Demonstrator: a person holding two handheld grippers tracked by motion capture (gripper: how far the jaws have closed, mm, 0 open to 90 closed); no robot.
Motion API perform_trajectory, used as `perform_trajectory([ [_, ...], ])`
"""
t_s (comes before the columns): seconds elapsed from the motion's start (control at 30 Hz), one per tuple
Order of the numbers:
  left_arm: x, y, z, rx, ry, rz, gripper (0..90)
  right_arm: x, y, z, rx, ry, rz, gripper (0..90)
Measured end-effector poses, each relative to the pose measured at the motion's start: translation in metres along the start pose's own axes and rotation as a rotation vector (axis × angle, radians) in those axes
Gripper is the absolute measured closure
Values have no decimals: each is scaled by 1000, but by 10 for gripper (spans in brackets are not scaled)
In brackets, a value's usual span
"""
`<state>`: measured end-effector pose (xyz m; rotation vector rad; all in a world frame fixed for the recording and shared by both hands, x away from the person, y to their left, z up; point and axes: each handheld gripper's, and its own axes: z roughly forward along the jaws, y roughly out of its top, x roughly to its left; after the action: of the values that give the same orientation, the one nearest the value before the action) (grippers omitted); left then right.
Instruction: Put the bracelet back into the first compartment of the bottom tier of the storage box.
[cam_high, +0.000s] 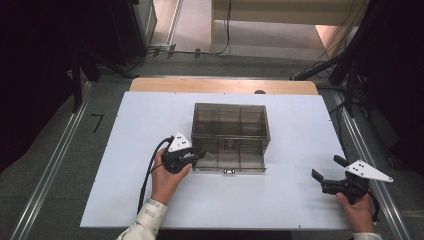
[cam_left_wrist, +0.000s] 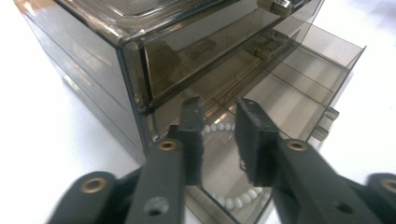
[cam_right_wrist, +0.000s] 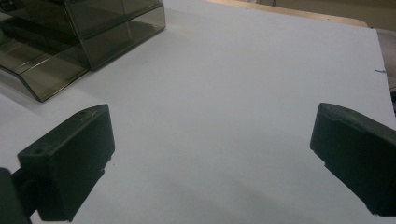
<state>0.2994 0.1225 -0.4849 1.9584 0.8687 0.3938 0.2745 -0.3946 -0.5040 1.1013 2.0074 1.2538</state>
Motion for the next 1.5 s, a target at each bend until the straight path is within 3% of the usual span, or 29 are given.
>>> perform_trajectory([
  [0.17,2,-6,-11,-22,-6,-20,524,0,0,0,-1,0,-3,0],
  [0.27,4,-11,-15,-13,8,-38,361,0,0,0,-2,0,-5,0],
  [0.33,5,-14,-17,-8,39,-50,219,0,0,0,-2,1,-6,0],
  [0.67,4,-26,-30,-21,73,-35,135,1,0,0,-4,0,-6,0],
  [1.5,11,-43,-51,-13,124,-40,120,1,0,0,-5,0,-12,0],
])
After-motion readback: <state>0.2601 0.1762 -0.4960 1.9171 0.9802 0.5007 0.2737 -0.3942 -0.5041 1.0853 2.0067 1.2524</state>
